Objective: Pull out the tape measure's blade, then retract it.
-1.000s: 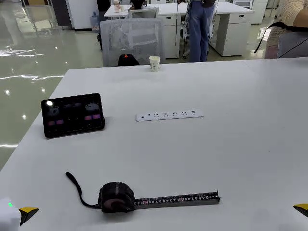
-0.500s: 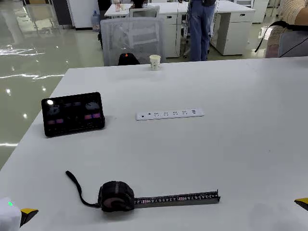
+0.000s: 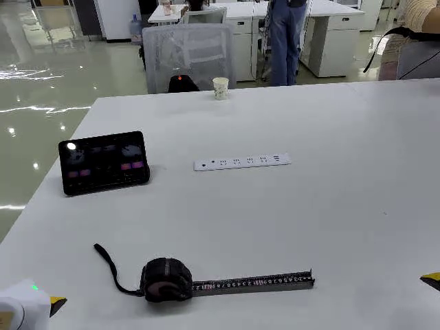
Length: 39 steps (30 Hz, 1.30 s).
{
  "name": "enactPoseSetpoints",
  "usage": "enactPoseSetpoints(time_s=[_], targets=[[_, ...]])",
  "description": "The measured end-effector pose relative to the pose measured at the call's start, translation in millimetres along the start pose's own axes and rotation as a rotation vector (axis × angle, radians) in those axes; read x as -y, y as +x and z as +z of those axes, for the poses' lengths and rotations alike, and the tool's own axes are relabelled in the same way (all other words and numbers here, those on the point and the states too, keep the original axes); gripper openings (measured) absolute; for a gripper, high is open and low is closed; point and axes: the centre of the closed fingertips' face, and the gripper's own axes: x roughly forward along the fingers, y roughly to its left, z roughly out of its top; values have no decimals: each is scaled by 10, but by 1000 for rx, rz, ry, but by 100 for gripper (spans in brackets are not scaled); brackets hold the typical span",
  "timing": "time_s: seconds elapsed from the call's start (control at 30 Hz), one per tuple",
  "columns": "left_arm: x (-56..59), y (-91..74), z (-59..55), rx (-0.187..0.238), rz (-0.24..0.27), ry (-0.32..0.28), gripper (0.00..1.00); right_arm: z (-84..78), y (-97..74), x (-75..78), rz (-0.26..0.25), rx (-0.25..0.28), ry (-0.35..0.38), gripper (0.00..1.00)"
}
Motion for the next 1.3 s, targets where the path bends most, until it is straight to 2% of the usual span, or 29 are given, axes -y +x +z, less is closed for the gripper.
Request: enactPoseSetpoints(time_s=[0.23, 0.4, 0.53, 0.6, 0.7, 0.8, 0.93, 1.1, 1.3], targets=[[131, 140, 143, 9, -24, 13, 98, 88, 57, -4, 54, -26, -64, 99], [245, 237, 233, 3, -44, 27, 99, 183, 106, 32, 73, -42, -98, 99], [295, 309, 301, -2, -55, 38, 99, 253, 152, 46, 84, -51, -133, 99], [354, 352, 326, -10, -75, 39, 99, 284, 184, 52, 94, -57, -140, 99], [416, 402, 365, -16, -78, 70, 99, 326, 234, 68, 104, -63, -159, 99], [485, 464, 411, -19, -88, 74, 99, 371, 283, 82, 127, -58, -200, 99], [555, 527, 447, -22, -86, 104, 99, 422, 346, 109, 131, -64, -228, 99], [627, 593, 534, -7, -85, 90, 99, 511, 428, 147, 146, -66, -246, 99], [665, 674, 659, 17, -72, 35, 99, 619, 525, 143, 167, -77, -281, 99]])
